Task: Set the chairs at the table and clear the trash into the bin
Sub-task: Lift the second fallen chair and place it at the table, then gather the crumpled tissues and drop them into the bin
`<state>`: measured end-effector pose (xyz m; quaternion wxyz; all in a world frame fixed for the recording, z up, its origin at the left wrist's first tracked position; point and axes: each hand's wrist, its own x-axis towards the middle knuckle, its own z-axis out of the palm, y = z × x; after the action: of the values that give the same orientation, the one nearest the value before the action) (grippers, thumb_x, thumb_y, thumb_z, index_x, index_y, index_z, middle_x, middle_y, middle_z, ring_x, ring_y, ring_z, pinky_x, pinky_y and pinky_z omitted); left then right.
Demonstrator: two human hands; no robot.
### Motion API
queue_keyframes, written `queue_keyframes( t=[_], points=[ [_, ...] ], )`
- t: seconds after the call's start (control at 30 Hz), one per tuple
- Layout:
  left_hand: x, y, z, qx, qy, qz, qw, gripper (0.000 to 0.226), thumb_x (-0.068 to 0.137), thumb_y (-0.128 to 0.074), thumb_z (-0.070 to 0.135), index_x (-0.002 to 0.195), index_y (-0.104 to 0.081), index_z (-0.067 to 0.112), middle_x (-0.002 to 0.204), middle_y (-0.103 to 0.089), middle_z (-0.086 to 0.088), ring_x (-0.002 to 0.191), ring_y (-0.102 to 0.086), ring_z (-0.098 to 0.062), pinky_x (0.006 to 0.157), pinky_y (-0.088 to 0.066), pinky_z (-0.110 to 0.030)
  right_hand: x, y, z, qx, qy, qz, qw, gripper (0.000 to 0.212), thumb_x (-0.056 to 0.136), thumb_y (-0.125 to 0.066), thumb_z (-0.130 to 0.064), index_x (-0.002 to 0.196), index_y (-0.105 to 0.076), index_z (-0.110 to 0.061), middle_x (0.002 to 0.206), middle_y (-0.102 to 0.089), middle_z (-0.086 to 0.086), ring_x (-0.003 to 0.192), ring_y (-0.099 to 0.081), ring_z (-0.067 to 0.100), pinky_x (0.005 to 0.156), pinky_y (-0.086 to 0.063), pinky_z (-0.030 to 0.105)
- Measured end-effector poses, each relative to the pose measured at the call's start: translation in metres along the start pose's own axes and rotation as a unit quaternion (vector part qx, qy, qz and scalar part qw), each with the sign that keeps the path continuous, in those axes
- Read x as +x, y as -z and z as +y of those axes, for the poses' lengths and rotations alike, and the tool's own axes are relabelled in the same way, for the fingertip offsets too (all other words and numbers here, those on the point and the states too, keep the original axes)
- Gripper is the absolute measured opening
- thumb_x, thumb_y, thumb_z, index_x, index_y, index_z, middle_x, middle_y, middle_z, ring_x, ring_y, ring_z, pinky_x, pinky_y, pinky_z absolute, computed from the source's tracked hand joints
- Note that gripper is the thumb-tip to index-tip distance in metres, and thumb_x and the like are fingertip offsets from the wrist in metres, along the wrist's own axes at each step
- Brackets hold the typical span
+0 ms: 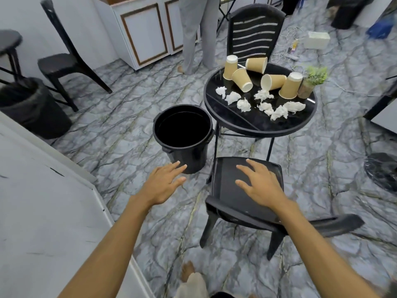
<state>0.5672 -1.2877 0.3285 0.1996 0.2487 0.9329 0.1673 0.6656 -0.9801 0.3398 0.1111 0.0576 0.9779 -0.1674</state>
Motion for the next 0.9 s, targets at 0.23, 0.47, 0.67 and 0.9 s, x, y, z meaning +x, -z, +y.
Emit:
queue_keyframes(
  t=[0.23, 0.47, 0.67, 0.9],
  points=[
    [0.032, 0.029, -0.043, 0.063, -0.001, -0.019, 0.998, 0.055, 0.101, -0.023, 0.057, 0.153, -0.023, 0.038, 0.163, -0.017, 0.008, 0.15, -0.013, -0.015, 0.121, -0.008, -0.043, 0.053, -0.011, -0.051, 0.006, -0.049, 0.032, 0.998, 0.054, 0.099, -0.042, -0.05, 0.147, -0.036, -0.027, 0.16, -0.023, 0.006, 0.147, -0.019, 0.028, 0.114, -0.025, 0.053],
    [0.076, 0.047, -0.061, 0.098, -0.017, -0.022, 0.995, 0.057, 0.1, -0.027, 0.057, 0.153, -0.022, 0.037, 0.163, -0.019, 0.008, 0.15, -0.016, -0.015, 0.12, -0.012, -0.043, 0.098, -0.009, -0.063, 0.03, -0.087, 0.044, 0.995, 0.048, 0.098, -0.046, -0.045, 0.142, -0.041, -0.025, 0.158, -0.026, 0.004, 0.145, -0.023, 0.026, 0.112, -0.027, 0.052],
    [0.142, 0.059, -0.072, 0.109, -0.051, -0.049, 0.992, 0.058, 0.1, -0.031, 0.056, 0.154, -0.021, 0.035, 0.163, -0.018, 0.007, 0.151, -0.014, -0.016, 0.121, -0.01, -0.042, 0.15, -0.007, -0.048, 0.063, -0.128, 0.056, 0.988, 0.044, 0.098, -0.047, -0.044, 0.138, -0.044, -0.029, 0.159, -0.026, 0.005, 0.146, -0.023, 0.026, 0.113, -0.025, 0.054],
    [0.236, 0.079, -0.062, 0.139, -0.102, -0.065, 0.983, 0.057, 0.1, -0.032, 0.054, 0.153, -0.026, 0.033, 0.162, -0.024, 0.005, 0.15, -0.016, -0.019, 0.119, -0.011, -0.044, 0.206, 0.006, -0.026, 0.091, -0.189, 0.083, 0.974, 0.045, 0.097, -0.05, -0.042, 0.139, -0.044, -0.028, 0.158, -0.029, 0.007, 0.146, -0.024, 0.027, 0.113, -0.027, 0.054]
  ],
)
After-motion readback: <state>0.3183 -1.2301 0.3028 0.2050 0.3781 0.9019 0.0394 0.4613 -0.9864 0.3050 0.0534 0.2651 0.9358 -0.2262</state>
